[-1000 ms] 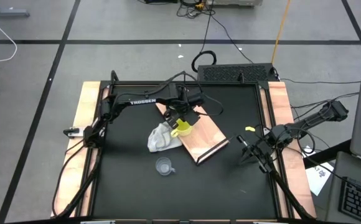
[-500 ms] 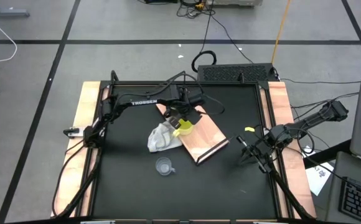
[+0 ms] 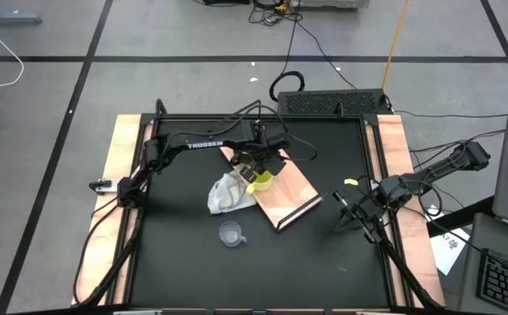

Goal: Stack small to large cups/mugs on shelf
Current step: Put the transparent mug on the shelf

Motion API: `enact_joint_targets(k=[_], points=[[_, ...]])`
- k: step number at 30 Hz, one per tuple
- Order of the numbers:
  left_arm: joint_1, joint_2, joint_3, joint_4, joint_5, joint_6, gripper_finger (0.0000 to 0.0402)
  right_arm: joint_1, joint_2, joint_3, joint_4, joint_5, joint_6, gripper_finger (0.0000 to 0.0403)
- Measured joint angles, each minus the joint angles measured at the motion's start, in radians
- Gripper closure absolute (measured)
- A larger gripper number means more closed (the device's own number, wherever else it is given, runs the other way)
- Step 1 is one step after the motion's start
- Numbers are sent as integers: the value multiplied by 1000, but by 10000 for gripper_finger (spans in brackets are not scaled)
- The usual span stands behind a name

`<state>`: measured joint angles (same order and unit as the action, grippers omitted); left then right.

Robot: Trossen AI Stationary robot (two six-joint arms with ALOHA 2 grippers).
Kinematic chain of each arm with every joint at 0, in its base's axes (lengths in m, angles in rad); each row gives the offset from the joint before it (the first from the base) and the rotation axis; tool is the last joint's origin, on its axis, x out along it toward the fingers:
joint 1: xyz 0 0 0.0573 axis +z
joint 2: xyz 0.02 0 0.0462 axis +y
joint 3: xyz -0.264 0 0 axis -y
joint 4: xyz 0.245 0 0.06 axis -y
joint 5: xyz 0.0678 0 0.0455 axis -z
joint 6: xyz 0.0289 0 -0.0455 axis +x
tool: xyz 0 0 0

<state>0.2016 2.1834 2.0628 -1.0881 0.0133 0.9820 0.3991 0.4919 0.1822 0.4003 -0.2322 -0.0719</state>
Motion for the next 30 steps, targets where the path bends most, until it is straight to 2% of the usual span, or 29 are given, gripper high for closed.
enact_joint_targets(k=[6, 12, 18, 23, 25, 28, 30], points=[[-7, -7, 2, 9, -73, -12, 209, 0, 0, 0, -2, 0, 0, 403], [-21, -12, 112, -10, -107, -61, 188, 0, 0, 0, -14, 0, 0, 403], [-35, -14, 291, -104, -104, -94, 189, 0, 0, 0, -17, 0, 0, 403], [-46, -106, 266, -151, -108, -159, 190, 0, 0, 0, -17, 0, 0, 403], [-45, -147, 267, -198, -107, -229, 190, 0, 0, 0, -17, 0, 0, 403], [-45, -196, 268, -287, -46, -331, 203, 0, 0, 0, -15, 0, 0, 403], [-52, -221, 267, -371, 14, -388, 231, 0, 0, 0, -8, 0, 0, 403]])
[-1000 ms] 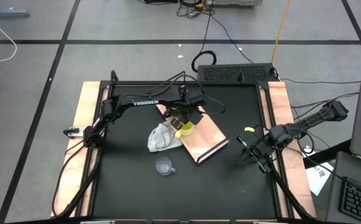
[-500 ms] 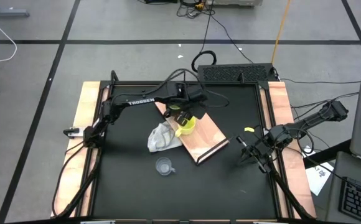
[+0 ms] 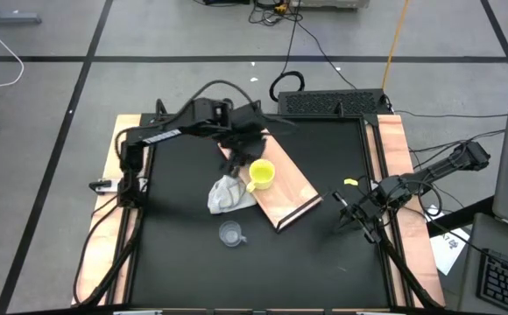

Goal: Stack small to large cups/mugs on shelf
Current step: Put the transparent mug on the shelf

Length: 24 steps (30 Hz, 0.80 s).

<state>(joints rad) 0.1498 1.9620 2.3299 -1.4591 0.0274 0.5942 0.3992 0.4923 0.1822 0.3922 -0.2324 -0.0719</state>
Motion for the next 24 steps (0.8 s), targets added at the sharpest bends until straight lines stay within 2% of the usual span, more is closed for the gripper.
enact_joint_targets(k=[3, 5, 7, 9, 13, 19, 24], points=[[-24, -34, 0, -110, 55, -59, 300, 0, 0, 0, 0, 0, 0, 403], [-51, -65, -19, -109, 60, -91, 361, 0, 0, 0, 0, 0, 0, 403], [-82, -121, -74, -104, 63, -92, 388, 0, 0, 0, 0, 0, 0, 403], [-119, -179, -131, -79, 56, -89, 391, 0, 0, 0, 0, 0, 0, 403], [-179, -314, -297, 47, 46, -180, 398, 0, 0, 0, 0, 0, 0, 403], [-292, -571, -686, 377, 35, -299, 400, 1, 0, 0, 4, 0, 7, 403], [-399, -753, -1053, 713, -85, -397, 400, 1, 0, 0, 8, 0, 1, 403]])
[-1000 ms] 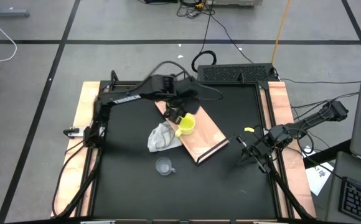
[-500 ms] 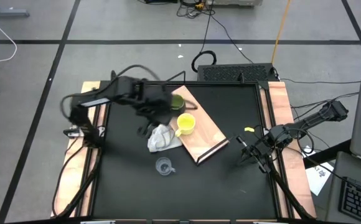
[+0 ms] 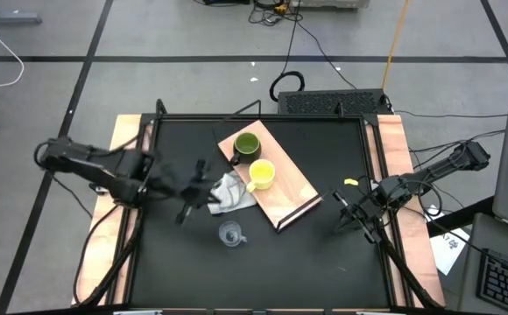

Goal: Stack small to large cups/mugs on shelf
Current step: Put the transparent mug on the shelf

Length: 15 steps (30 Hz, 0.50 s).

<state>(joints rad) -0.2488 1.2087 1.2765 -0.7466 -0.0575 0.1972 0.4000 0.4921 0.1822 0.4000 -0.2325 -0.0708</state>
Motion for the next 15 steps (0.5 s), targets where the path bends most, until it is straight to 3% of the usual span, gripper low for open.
enact_joint_targets(k=[6, 15], points=[[-90, -160, -382, 355, -149, -83, 401, 0, 0, 0, 8, 0, -20, 403], [-179, -250, -742, 847, -179, -131, 401, 0, 1, 0, 7, 0, -31, 403]])
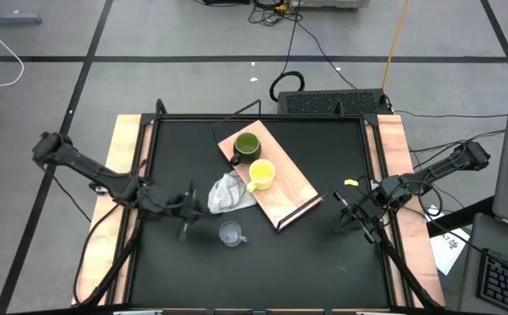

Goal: Stack small to large cups/mugs on shelf
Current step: Put the transparent mug on the shelf

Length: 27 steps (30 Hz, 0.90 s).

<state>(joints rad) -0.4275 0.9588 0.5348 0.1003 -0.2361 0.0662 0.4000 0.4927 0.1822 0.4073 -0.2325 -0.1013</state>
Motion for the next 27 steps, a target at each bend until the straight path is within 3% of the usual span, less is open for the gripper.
enact_joint_targets(k=[14, 27], points=[[-118, 3, -325, 538, -133, -25, 401, 0, 0, 0, 0, 0, -24, 403], [-120, 3, -408, 564, -177, -87, 401, 0, 1, -1, 1, 0, -42, 403]])
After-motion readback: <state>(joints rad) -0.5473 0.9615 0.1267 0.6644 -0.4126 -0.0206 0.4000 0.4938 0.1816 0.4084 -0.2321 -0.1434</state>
